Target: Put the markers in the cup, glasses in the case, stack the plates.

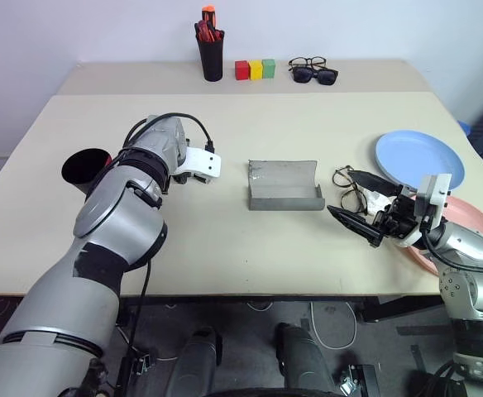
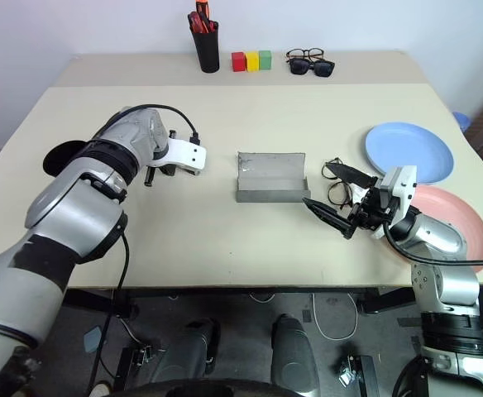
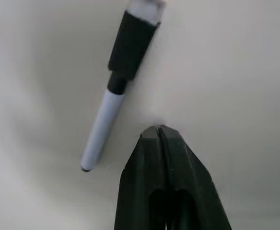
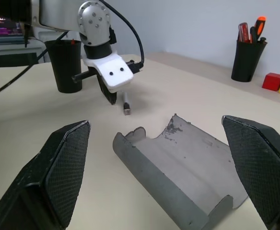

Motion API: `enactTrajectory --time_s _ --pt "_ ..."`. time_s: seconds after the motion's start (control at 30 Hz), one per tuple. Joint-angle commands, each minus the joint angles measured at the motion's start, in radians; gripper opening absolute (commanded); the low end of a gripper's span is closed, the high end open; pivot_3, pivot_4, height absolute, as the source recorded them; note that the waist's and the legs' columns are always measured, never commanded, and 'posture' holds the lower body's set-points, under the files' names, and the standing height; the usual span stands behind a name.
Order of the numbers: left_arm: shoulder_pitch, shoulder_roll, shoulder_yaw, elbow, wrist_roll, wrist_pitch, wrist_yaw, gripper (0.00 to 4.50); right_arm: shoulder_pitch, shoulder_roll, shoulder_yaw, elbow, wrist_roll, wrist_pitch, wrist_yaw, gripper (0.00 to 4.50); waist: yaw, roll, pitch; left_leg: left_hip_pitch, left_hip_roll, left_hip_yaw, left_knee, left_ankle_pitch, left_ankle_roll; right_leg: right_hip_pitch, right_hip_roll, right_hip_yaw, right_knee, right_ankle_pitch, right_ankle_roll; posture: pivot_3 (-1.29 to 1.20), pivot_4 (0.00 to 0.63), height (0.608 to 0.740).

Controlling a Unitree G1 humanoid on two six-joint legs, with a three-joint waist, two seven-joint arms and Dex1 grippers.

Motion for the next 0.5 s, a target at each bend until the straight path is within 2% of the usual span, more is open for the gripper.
enactTrajectory --time_s 0.03,0.23,0.5 --pt "-0.011 0.008 0.047 -0.005 -0.032 -0.014 -0.075 0.04 -0.020 -0.011 -0.026 -0.035 0.020 -0.004 -0.002 4.50 -0.001 0.000 0.000 0.000 0.000 0.000 0.000 0.000 0.000 0.000 0.000 0.000 0.000 0.000 0.000 0.00 0.150 0.740" --pt "-0.030 0.036 0.077 -0.027 -0.039 -0.099 -0.084 0.04 -0.058 -0.008 -0.016 0.012 0.006 -0.018 0.010 4.50 0.000 -0.001 0.000 0.000 0.000 0.000 -0.001 0.000 0.000 0.000 0.000 0.000 0.000 0.000 0.000 0.00 0.150 0.740" --pt "-0.063 0.041 0.059 -0.018 0.016 -0.168 0.042 0.04 -0.085 0.005 -0.007 0.039 -0.005 -0.041 0.017 4.50 0.000 -0.001 0.001 -0.001 0.000 0.000 -0.001 0.000 0.000 -0.001 0.000 0.000 -0.001 0.000 -0.001 0.00 0.150 0.740"
